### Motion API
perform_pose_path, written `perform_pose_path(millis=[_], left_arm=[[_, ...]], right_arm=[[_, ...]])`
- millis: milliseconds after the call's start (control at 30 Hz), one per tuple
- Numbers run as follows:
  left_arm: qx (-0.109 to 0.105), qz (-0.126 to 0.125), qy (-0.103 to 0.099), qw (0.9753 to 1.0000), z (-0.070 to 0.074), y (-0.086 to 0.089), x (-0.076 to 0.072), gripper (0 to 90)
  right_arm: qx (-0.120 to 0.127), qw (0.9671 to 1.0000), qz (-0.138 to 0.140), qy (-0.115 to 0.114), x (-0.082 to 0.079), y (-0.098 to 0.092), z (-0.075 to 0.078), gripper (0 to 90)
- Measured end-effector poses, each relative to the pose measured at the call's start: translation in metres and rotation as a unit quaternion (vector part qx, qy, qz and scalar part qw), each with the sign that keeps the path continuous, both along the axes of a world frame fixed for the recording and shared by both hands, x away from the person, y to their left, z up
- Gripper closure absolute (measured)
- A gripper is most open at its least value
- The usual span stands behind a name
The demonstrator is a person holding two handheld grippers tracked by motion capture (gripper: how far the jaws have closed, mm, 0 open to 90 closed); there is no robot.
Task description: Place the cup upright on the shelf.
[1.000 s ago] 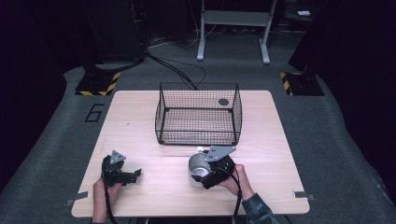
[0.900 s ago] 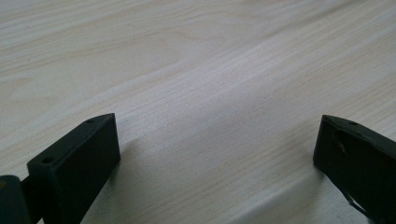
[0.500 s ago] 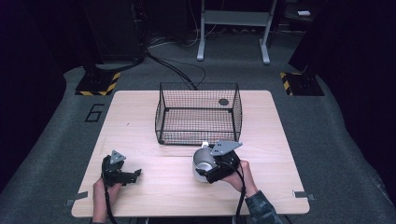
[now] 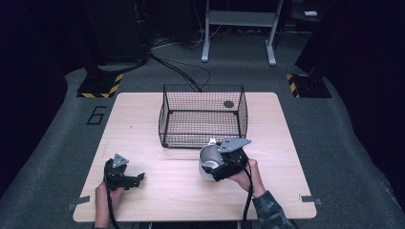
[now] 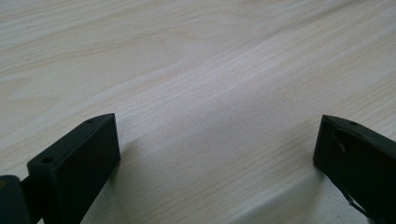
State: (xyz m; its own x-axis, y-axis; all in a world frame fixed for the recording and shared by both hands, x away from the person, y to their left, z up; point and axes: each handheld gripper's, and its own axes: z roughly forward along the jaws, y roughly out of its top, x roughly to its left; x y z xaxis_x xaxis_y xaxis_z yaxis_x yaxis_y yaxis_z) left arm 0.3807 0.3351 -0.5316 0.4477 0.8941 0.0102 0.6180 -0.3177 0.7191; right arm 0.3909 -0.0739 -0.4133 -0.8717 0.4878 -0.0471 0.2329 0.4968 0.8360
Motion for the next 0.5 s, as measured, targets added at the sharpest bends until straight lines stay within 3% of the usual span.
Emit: perform_pose_path(millis=[500], left_arm=[[0.000,0.000,0.000,1.0000,0.000,0.000,0.000,0.5]], right_arm=[[0.009,0.9999,-0.005,-0.009,0.010,-0.002,0.022,5.8]])
